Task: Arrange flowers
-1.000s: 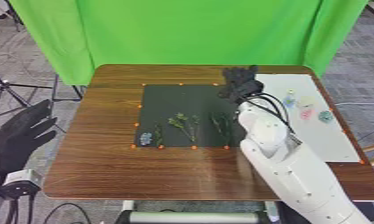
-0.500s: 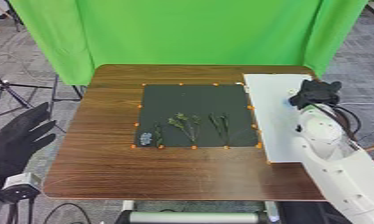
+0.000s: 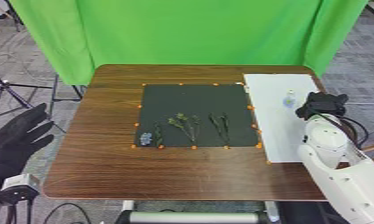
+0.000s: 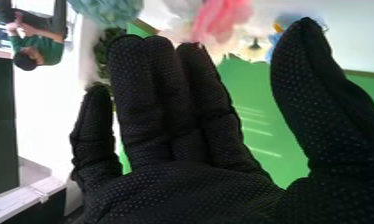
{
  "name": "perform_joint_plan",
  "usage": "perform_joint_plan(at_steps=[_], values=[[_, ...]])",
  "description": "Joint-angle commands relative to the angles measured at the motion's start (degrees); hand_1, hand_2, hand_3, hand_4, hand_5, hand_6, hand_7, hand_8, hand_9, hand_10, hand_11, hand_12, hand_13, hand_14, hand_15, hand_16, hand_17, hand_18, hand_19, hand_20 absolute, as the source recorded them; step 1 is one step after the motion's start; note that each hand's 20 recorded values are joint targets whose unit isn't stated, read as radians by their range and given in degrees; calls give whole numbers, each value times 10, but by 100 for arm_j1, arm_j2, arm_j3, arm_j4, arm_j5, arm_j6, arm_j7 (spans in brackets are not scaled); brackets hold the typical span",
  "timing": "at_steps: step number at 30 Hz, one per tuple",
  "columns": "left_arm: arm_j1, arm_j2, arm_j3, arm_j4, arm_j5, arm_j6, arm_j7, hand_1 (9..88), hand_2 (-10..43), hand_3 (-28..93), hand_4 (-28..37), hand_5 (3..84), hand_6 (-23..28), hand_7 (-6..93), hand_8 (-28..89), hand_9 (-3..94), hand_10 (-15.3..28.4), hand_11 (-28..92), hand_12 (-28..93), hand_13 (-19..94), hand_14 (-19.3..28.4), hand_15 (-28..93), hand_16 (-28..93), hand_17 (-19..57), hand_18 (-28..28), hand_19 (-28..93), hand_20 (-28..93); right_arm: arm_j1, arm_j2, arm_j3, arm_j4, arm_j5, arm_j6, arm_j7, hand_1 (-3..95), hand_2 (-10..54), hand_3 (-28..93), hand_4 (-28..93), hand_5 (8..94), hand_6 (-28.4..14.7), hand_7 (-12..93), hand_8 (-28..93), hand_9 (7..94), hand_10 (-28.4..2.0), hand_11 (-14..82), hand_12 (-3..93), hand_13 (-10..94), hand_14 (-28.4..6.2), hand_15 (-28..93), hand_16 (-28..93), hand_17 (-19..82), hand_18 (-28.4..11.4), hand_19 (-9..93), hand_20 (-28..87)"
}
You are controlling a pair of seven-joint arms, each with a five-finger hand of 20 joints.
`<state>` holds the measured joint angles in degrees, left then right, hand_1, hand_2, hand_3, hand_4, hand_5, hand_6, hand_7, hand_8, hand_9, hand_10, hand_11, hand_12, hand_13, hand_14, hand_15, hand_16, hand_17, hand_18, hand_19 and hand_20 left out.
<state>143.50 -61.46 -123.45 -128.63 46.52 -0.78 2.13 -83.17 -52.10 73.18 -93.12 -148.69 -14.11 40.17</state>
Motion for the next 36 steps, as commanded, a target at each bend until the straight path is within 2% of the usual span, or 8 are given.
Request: perform_joint_plan(at_steps=[1, 6, 10, 12, 14, 19, 26, 36], values=[[55, -36, -1, -32, 16, 60, 1, 217, 3, 704, -283, 211, 9, 209, -104, 169, 88, 116, 199, 138, 109, 148, 80, -112, 184, 370, 94, -18, 91, -12, 314, -131, 297, -135, 284, -95, 850, -279, 482, -38, 311, -138, 524, -132, 314, 252, 477, -94, 630, 206, 78, -216, 690, 514], [41, -34, 11, -25, 10, 61, -2, 217, 2, 705, -283, 211, 9, 209, -104, 168, 88, 116, 198, 138, 110, 150, 80, -112, 184, 371, 95, -16, 80, -67, 511, -257, 649, -284, 299, -93, 851, -281, 477, -31, 308, -143, 534, -121, 302, 243, 491, -83, 618, 213, 85, -215, 691, 511], [73, -32, 6, -35, 9, 78, 13, 217, 3, 703, -283, 210, 9, 209, -104, 169, 87, 117, 198, 138, 110, 150, 79, -111, 184, 371, 95, -93, 102, -113, 544, -363, 1128, -504, 324, -90, 859, -282, 501, -9, 337, -159, 582, -106, 327, 246, 540, -65, 613, 232, 101, -211, 696, 507], [70, -24, 7, -29, 11, 71, 12, 218, 4, 702, -283, 210, 9, 209, -104, 169, 88, 117, 198, 139, 109, 151, 79, -111, 184, 371, 94, -153, 119, -123, 543, -395, 1386, -645, 378, -93, 828, -281, 529, 16, 386, -90, 656, -74, 291, 345, 594, -57, 628, 255, 126, -205, 706, 507], [54, -19, 18, -19, 16, 63, 16, 219, 5, 701, -283, 210, 9, 209, -104, 169, 88, 117, 197, 139, 109, 150, 79, -111, 183, 371, 94, -183, 132, -166, 582, -451, 1671, -698, 433, -92, 794, -282, 559, 28, 476, -43, 756, -53, 203, 466, 649, -42, 618, 320, 144, -198, 709, 507], [30, -2, 10, -8, 15, 28, -4, 218, 5, 702, -283, 210, 9, 212, -105, 168, 89, 118, 197, 139, 109, 151, 79, -111, 183, 371, 94, -261, 158, -141, 477, -436, 1810, -822, 498, -83, 788, -283, 662, 46, 499, -13, 845, -42, 222, 527, 722, -37, 658, 334, 183, -192, 727, 513], [23, 41, 8, 8, 2, 18, -12, 219, 5, 703, -283, 210, 9, 212, -106, 168, 88, 117, 198, 139, 109, 151, 78, -111, 183, 371, 95, -383, 195, -68, 250, -450, 2069, -881, 497, -94, 806, -283, 695, 46, 490, -17, 864, -41, 228, 537, 736, -36, 677, 316, 190, -191, 731, 513], [60, 32, -34, 17, 0, 8, -38, 218, 5, 704, -283, 210, 8, 212, -105, 169, 88, 118, 197, 139, 109, 151, 78, -110, 183, 371, 95, -316, 67, -116, -605, -363, 2314, -1001, 492, -95, 817, -283, 709, 43, 482, -8, 869, -43, 235, 542, 740, -38, 685, 315, 196, -193, 735, 515]])
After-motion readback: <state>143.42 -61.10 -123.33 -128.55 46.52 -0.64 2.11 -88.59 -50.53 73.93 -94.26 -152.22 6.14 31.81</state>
